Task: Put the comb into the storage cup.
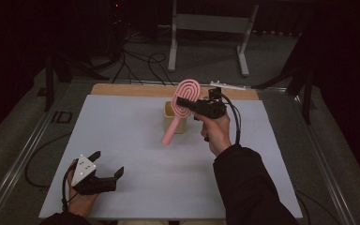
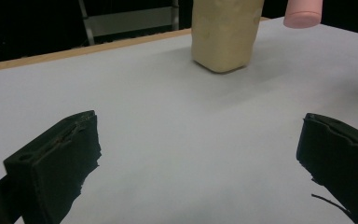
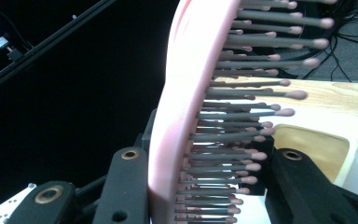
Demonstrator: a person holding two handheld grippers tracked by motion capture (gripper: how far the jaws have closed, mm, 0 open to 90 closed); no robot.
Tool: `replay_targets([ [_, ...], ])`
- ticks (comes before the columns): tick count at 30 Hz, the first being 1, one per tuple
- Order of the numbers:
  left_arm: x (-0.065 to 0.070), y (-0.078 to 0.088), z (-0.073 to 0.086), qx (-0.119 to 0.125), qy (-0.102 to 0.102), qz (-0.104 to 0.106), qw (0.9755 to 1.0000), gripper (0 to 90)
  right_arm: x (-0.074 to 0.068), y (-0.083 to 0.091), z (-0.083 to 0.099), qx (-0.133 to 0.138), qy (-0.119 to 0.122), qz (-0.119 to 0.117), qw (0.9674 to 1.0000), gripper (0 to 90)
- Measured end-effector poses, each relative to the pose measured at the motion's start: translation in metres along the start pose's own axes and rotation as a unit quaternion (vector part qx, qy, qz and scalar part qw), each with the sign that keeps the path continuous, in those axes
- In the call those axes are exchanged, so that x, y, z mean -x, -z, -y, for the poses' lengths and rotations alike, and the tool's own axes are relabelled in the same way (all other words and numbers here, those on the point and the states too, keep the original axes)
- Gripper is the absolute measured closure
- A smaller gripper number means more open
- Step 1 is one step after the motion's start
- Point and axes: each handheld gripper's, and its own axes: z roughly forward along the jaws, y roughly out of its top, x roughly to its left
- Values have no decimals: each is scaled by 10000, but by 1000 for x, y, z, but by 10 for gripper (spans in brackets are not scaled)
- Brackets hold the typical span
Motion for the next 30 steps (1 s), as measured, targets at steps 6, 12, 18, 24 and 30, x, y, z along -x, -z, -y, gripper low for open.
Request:
replay_targets([
  [6,0,0,0,-14,-7,-6,10000,0,3,-1,-3,28,48,39,10000,628],
  [12,1,0,0,-16,-3,-4,10000,0,2,-2,-7,81,62,61,9999,628],
  [18,1,0,0,-16,-1,-3,10000,0,2,-5,-10,131,54,82,9999,628],
  [24,1,0,0,-15,0,-8,10000,0,8,-7,-12,199,-58,152,9997,628],
  [30,0,0,0,-18,-4,-13,10000,0,12,-7,-14,271,-119,210,9993,628],
])
